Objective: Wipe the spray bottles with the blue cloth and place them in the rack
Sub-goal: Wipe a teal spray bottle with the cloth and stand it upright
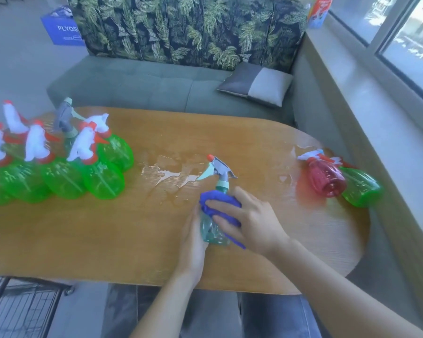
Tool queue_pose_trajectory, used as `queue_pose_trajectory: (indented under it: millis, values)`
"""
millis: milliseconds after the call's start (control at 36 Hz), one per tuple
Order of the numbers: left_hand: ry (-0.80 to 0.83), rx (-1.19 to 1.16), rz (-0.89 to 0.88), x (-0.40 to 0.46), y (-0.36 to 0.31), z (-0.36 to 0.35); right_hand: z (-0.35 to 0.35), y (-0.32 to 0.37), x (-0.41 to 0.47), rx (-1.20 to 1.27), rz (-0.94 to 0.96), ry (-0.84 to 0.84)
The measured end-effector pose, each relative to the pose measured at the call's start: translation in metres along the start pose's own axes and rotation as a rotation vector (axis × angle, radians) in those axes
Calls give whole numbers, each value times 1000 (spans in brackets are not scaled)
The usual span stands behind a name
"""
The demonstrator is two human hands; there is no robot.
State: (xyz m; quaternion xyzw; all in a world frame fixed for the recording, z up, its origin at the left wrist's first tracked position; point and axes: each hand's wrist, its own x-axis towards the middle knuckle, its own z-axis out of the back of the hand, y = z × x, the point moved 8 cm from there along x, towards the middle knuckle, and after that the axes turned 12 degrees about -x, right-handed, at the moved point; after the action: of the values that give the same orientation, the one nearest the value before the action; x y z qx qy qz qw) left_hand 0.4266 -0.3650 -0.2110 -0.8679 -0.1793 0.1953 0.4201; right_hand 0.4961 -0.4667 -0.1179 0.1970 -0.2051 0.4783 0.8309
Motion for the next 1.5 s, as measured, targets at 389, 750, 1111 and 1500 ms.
queue_pose_trajectory:
  millis: [389,750,1111,1500]
  values:
    - [3,28,-29,0,-1,-1,2,3,-12,50,-72,15]
    - [26,5,-7,-2,-6,-5,1,-9,-1,-14,23,-13]
    - [-1,7,11,1,-1,5,1,30,-20,3,121,3]
    - [25,24,66,-1,-2,-2,-9,-30,3,102,-265,46]
